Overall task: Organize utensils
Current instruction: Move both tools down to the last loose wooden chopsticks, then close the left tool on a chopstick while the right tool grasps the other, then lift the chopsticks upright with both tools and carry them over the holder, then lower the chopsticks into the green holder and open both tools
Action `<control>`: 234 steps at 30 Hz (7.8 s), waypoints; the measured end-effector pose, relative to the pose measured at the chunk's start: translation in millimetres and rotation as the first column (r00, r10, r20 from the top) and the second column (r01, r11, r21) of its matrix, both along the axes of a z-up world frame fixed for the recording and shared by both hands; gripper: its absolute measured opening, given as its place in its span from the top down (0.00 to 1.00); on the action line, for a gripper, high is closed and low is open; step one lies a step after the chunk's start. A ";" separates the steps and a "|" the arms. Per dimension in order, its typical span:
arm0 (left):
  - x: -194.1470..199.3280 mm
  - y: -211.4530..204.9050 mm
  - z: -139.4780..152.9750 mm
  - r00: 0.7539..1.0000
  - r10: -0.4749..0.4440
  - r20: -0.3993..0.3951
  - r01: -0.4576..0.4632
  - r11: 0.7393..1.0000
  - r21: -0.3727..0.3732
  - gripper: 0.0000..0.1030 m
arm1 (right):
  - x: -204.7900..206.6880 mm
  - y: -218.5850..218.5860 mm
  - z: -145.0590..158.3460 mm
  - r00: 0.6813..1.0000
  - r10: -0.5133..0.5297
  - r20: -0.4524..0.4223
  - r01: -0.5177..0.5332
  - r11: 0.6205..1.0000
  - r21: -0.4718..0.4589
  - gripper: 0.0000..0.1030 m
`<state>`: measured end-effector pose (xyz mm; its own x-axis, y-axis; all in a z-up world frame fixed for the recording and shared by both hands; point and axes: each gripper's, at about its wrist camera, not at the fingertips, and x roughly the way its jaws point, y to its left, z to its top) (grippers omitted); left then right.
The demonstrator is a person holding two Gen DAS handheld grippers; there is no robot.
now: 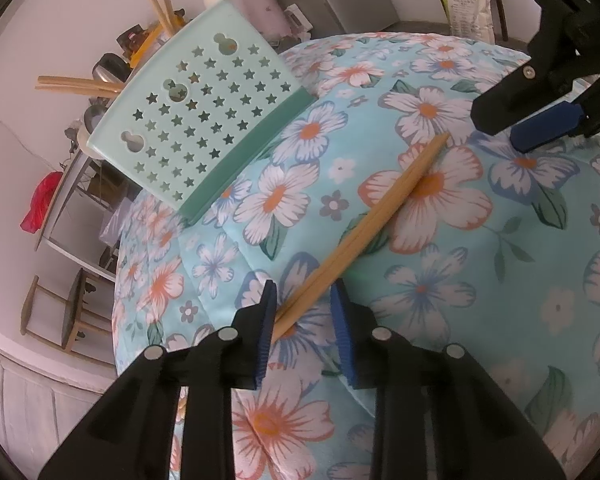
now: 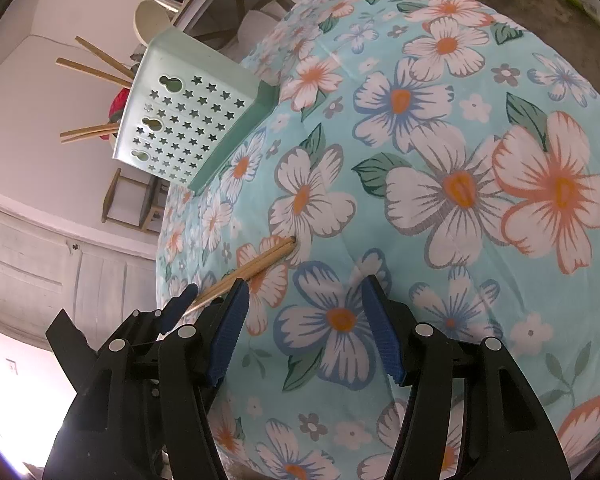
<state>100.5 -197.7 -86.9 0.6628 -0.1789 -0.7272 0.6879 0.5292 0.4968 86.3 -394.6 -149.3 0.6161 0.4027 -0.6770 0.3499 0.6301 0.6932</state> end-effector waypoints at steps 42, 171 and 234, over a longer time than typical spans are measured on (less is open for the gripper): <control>24.3 -29.2 17.7 0.880 -0.120 -0.460 0.011 0.972 -0.233 0.78 | -12.5 -8.3 -1.9 1.000 -0.019 0.007 0.019 0.998 0.059 0.45; 63.7 139.7 180.9 0.935 0.175 -0.310 -0.349 0.626 -0.698 0.95 | -1.8 17.2 122.9 0.903 -0.148 0.404 0.231 0.959 -0.164 0.96; 136.9 46.4 247.8 0.979 0.198 0.036 -0.069 0.497 -0.865 0.54 | -1.4 7.5 121.7 0.906 -0.162 0.390 0.232 0.963 -0.139 0.96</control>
